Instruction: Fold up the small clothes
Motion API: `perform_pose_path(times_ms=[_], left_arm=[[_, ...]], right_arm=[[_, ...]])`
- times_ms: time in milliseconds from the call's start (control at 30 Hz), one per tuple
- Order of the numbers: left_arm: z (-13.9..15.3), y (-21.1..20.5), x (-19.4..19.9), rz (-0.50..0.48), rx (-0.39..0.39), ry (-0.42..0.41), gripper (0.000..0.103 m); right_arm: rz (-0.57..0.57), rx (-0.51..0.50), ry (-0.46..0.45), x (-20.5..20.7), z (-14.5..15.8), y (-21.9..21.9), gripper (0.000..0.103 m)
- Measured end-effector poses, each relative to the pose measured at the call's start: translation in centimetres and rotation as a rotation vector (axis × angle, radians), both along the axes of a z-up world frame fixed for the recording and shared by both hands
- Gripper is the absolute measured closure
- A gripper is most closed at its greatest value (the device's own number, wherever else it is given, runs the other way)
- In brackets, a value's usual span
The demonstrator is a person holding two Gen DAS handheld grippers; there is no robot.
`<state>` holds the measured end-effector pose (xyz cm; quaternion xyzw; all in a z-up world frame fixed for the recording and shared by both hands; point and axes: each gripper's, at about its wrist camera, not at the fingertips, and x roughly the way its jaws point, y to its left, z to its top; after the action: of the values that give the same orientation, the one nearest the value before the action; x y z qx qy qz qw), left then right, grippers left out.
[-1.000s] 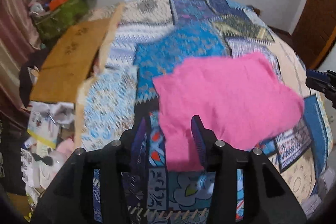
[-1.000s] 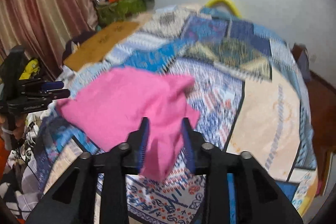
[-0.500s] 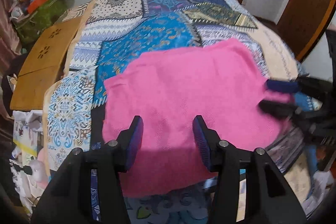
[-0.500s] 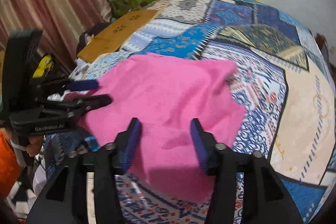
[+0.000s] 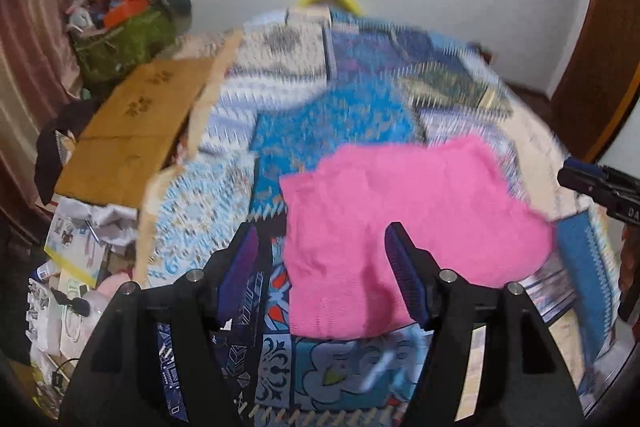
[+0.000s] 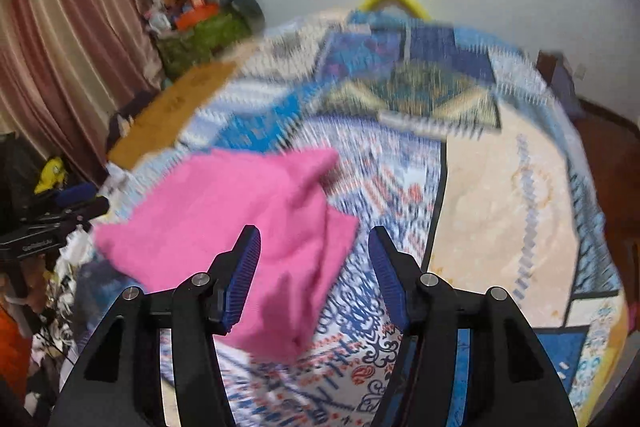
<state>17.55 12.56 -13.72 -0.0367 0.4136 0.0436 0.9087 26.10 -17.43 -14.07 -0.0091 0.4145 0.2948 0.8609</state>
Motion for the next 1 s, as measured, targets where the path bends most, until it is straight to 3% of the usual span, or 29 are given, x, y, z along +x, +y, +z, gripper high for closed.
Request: perform_pose_path(times_ms=[233, 400, 633, 700, 767, 833, 1000], left_arm=[[8.6, -2.9, -5.4, -0.011, 0.015, -0.259, 0.037], [13.6, -5.3, -10.2, -0.036, 0.04, -0.428, 0.037], [16.8, -8.6, -15.7, -0.067, 0.112, -0.589, 0.037], [16.9, -9.1, -16.6, -0.065, 0.115, -0.603, 0.031], [16.9, -9.2, -17.5, -0.062, 0.096, -0.617, 0.022], [16.7, -9.3, -18.1, -0.052, 0.078, -0.63, 0.013], [16.2, -9.8, -18.8, -0.038, 0.089, -0.638, 0.003]], right_arm=[[0.018, 0.147, -0.24, -6.1, 9.5, -0.5, 0.051], [0.035, 0.223, -0.401, -11.1, 14.2, -0.6, 0.051], [0.025, 0.236, -0.567, -16.9, 16.7, -0.7, 0.051], [0.023, 0.24, -0.585, -18.0, 16.9, -0.8, 0.051], [0.01, 0.249, -0.584, -18.5, 16.7, -0.8, 0.042], [-0.006, 0.258, -0.581, -18.8, 16.5, -1.1, 0.024], [-0.05, 0.238, -0.59, -19.4, 15.8, -1.3, 0.006]])
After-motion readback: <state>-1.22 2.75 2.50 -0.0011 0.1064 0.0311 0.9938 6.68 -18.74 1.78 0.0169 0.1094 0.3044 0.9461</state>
